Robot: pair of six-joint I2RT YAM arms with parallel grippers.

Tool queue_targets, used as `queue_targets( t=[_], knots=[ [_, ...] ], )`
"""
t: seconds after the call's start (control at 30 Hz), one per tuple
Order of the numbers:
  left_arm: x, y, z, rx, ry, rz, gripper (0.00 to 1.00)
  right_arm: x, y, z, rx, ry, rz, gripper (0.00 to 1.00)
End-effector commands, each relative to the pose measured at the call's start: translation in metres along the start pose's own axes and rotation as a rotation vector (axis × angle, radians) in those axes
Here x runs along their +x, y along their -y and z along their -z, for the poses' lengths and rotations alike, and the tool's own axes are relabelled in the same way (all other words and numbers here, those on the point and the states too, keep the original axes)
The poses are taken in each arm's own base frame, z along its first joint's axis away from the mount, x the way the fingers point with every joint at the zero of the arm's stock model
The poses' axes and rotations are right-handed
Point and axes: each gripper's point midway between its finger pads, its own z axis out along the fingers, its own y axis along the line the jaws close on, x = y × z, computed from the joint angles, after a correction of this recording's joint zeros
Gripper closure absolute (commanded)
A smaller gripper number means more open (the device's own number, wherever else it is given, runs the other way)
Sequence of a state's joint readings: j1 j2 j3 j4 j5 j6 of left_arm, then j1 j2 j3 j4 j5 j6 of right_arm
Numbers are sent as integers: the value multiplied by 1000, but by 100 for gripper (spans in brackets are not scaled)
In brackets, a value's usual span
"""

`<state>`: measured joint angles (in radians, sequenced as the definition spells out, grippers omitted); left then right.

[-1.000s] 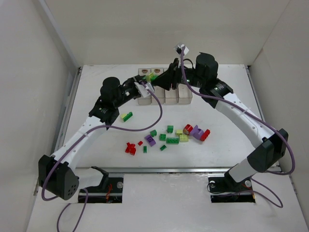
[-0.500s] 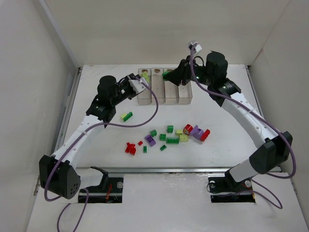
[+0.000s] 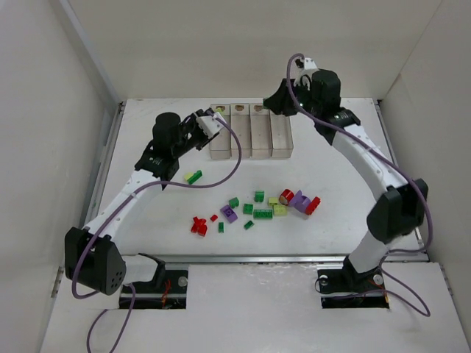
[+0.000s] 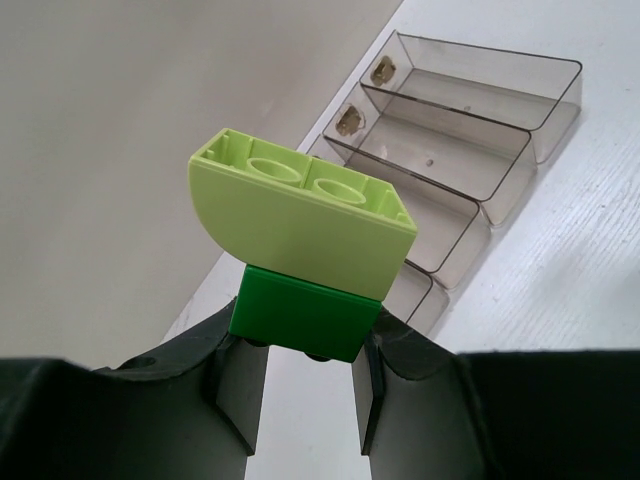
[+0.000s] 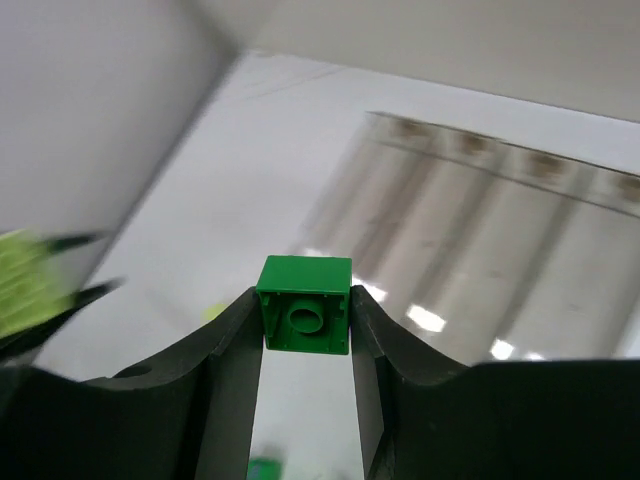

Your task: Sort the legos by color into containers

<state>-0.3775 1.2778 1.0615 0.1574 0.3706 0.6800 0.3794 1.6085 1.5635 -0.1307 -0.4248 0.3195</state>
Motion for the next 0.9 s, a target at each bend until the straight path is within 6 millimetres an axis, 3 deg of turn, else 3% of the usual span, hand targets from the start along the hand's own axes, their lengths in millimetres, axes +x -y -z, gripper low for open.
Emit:
queue_targets(
  t=[0.0, 0.03, 0.1, 0.17, 0.27, 0.33, 0.37, 0.4, 0.47, 0.5, 0.57, 0.6, 0.63, 0.67, 0.73, 0.8, 0.83, 0.87],
  knots=[
    [-17, -16, 5, -55, 34, 34, 100, 36, 110, -15, 420, -104, -67, 100],
    [-15, -15, 5, -51, 27, 37, 100, 57, 131, -22, 492, -182, -76, 100],
    [-13, -10, 7, -37, 24, 40, 100, 68, 154, -26, 558, -212, -64, 100],
    [-9, -8, 6, -32, 16, 43, 100, 89, 171, -32, 598, -267, -62, 100],
    [-8, -6, 8, -32, 16, 52, 100, 101, 192, -31, 669, -287, -62, 98],
    [-10, -4, 8, -23, 22, 52, 100, 100, 201, -30, 688, -281, -54, 90],
    [-10, -4, 8, -23, 22, 52, 100, 94, 203, -29, 682, -272, -47, 81],
    [-10, -4, 8, -23, 22, 52, 100, 107, 208, -33, 673, -307, -40, 71],
    [-11, -3, 8, -13, 29, 52, 100, 113, 201, -40, 610, -346, -35, 50],
    [-11, -3, 8, -13, 29, 52, 100, 111, 199, -43, 589, -354, -32, 34],
    [-12, -1, 8, -5, 34, 52, 100, 115, 195, -43, 568, -370, -41, 28],
    [-12, -1, 8, -5, 34, 52, 100, 115, 193, -43, 557, -371, -43, 16],
    [-13, 0, 7, 2, 39, 52, 100, 102, 187, -39, 549, -347, -26, 6],
    [-10, 1, 5, 7, 32, 55, 100, 97, 184, -38, 546, -332, -22, 0],
    [-14, 1, 5, 13, 46, 52, 100, 86, 173, -36, 507, -309, -8, 0],
    [-16, 3, 5, 29, 57, 51, 100, 63, 137, -33, 352, -264, 26, 0],
    [-17, 5, 5, 37, 62, 51, 100, 68, 122, -31, 269, -270, 38, 0],
    [-19, 6, 5, 46, 68, 51, 100, 34, 90, -25, 145, -164, 110, 0]
  ],
)
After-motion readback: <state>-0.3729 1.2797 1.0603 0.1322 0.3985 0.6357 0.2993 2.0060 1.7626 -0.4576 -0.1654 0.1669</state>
